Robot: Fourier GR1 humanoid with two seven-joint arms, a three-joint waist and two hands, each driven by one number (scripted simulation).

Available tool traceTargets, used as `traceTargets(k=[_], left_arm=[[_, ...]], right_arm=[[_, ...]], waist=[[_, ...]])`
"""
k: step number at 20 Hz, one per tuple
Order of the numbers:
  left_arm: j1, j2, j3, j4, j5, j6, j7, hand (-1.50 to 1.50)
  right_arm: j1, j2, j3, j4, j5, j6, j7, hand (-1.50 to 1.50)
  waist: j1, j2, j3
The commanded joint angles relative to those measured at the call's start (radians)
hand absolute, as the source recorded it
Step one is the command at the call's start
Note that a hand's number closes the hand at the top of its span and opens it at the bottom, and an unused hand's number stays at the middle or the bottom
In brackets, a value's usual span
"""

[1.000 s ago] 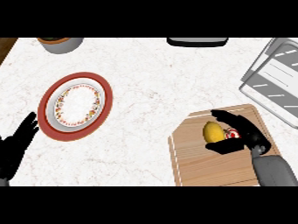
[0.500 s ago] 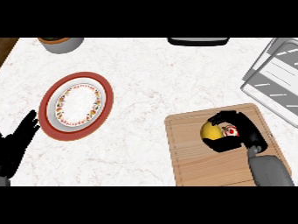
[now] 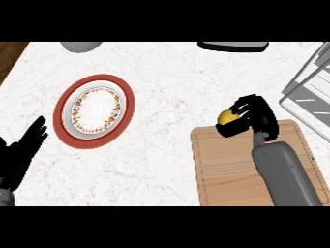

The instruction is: Pick the lemon from the cutting board and place it in the tiered basket

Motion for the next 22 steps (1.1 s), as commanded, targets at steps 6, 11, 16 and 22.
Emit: traceTargets(k=[6, 11, 16, 22], left_arm=[[-0.030, -0.007, -0.020, 0.016, -0.009, -0.008, 0.004, 0.00], [-0.045, -0.001, -0.002, 0.040, -0.018, 0.014, 0.000, 0.00], [-0.042, -0.029, -0.009, 0.038, -0.015, 0.028, 0.010, 0.00], [0.027, 0.015, 0.031, 0.004, 0.007, -0.007, -0.014, 0.00]], right_arm=[[-0.437, 0.017, 0.086, 0.208, 0.493, -0.138, 0.561, 1.50], [-0.616, 0.054, 0.104, 0.303, 0.707, -0.128, 0.715, 1.50], [-0.769, 0.046, 0.013, 0.410, 0.776, -0.118, 0.703, 1.50], [-0.819, -0.037, -0.106, 0.464, 0.800, -0.203, 0.612, 1.50]], waist=[[0.029, 0.004, 0.002], [-0.005, 0.001, 0.005], [-0.022, 0.003, 0.008], [-0.027, 0.000, 0.009]])
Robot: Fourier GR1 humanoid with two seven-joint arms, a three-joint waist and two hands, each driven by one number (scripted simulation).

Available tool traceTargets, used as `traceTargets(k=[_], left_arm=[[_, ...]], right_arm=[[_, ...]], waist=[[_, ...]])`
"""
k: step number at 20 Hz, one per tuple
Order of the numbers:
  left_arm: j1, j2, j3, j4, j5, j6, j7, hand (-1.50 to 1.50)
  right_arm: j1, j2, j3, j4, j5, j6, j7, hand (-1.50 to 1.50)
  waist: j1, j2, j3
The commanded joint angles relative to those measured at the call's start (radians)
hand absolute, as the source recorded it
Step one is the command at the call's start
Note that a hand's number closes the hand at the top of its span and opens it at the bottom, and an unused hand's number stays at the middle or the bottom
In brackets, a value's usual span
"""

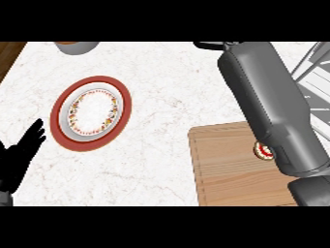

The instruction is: Pick the lemon from the cutting board and place it in the tiered basket

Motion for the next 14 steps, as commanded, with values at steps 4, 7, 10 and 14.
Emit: traceTargets(k=[4, 7, 10, 14], left_arm=[[-0.028, 0.014, 0.016, 0.016, 0.015, -0.016, 0.009, 0.00], [-0.010, -0.016, -0.006, 0.018, -0.013, 0.008, -0.010, 0.00], [0.018, 0.001, 0.010, 0.012, 0.001, -0.018, -0.035, 0.00], [0.003, -0.012, 0.004, -0.012, -0.008, 0.005, -0.009, 0.00]], right_arm=[[-0.059, -0.092, -0.121, 0.109, 0.033, -0.162, 0.033, 1.50], [-0.059, -0.166, -0.167, 0.195, 0.031, -0.193, -0.067, 1.50], [-0.094, -0.209, -0.197, 0.275, 0.040, -0.221, -0.100, 1.50], [-0.058, -0.282, -0.264, 0.302, -0.030, -0.339, -0.250, 1.50]], waist=[[-0.012, 0.005, 0.001], [-0.009, 0.008, 0.002], [0.001, 0.008, 0.001], [-0.002, 0.009, 0.003]])
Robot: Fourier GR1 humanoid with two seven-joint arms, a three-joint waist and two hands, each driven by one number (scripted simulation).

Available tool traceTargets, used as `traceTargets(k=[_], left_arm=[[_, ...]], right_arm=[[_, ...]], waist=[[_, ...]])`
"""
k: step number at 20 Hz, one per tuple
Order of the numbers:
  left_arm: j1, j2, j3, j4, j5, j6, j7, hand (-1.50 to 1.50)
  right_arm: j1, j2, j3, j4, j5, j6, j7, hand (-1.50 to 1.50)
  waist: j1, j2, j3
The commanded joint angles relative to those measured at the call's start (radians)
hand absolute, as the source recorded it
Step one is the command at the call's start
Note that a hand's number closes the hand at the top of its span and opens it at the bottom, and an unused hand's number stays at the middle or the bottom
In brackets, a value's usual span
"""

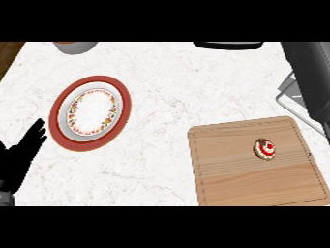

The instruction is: Pick the lemon from the cutting board and place it in the tiered basket

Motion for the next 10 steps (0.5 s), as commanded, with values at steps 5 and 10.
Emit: traceTargets(k=[5, 10], left_arm=[[-0.023, -0.023, -0.025, -0.024, -0.017, 0.018, 0.035, 0.00], [-0.008, 0.010, 0.010, -0.006, 0.015, -0.026, -0.003, 0.00]], right_arm=[[0.010, -0.112, -0.167, 0.071, -0.191, -0.239, -0.259, 1.50], [-0.013, -0.186, -0.222, 0.178, -0.246, -0.255, -0.371, 1.50]], waist=[[0.010, 0.006, 0.002], [0.018, 0.006, 0.001]])
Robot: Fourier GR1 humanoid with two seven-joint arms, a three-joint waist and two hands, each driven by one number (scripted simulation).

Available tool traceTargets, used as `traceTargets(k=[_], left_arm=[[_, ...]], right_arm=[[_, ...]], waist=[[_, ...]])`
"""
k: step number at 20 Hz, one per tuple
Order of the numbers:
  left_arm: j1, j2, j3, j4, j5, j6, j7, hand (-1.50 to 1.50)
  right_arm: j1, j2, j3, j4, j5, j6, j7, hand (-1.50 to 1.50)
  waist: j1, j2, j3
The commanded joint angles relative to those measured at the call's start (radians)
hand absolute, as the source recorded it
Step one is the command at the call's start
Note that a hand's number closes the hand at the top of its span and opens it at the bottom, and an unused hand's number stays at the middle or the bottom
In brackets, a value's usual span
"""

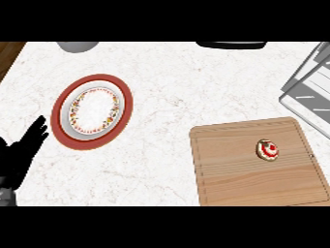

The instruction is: Pick the lemon from the cutting board and place it in the tiered basket

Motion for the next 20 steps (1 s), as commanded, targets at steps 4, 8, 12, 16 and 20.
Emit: traceTargets(k=[4, 8, 12, 16, 20], left_arm=[[0.008, 0.010, 0.006, -0.015, 0.014, -0.023, 0.011, 0.00], [-0.025, 0.001, 0.000, 0.011, 0.005, -0.008, 0.015, 0.00], [-0.014, -0.004, -0.015, 0.013, -0.017, -0.003, 0.002, 0.00], [-0.032, 0.000, -0.001, 0.013, -0.009, 0.000, 0.009, 0.00], [-0.014, -0.020, -0.012, -0.002, -0.010, 0.005, 0.009, 0.00]], right_arm=[[-0.010, -0.130, -0.081, 0.118, -0.087, -0.024, -0.185, 1.50], [0.003, -0.231, 0.165, 0.216, 0.212, 0.213, -0.077, 1.50], [-0.027, -0.284, 0.219, 0.255, 0.266, 0.312, -0.143, 1.50], [-0.051, -0.298, 0.233, 0.270, 0.281, 0.348, -0.189, 1.50], [-0.082, -0.322, 0.245, 0.294, 0.294, 0.409, -0.252, 1.50]], waist=[[0.014, 0.005, 0.000], [0.007, 0.008, -0.005], [0.011, 0.007, -0.002], [0.001, 0.000, -0.001], [0.009, 0.002, -0.001]])
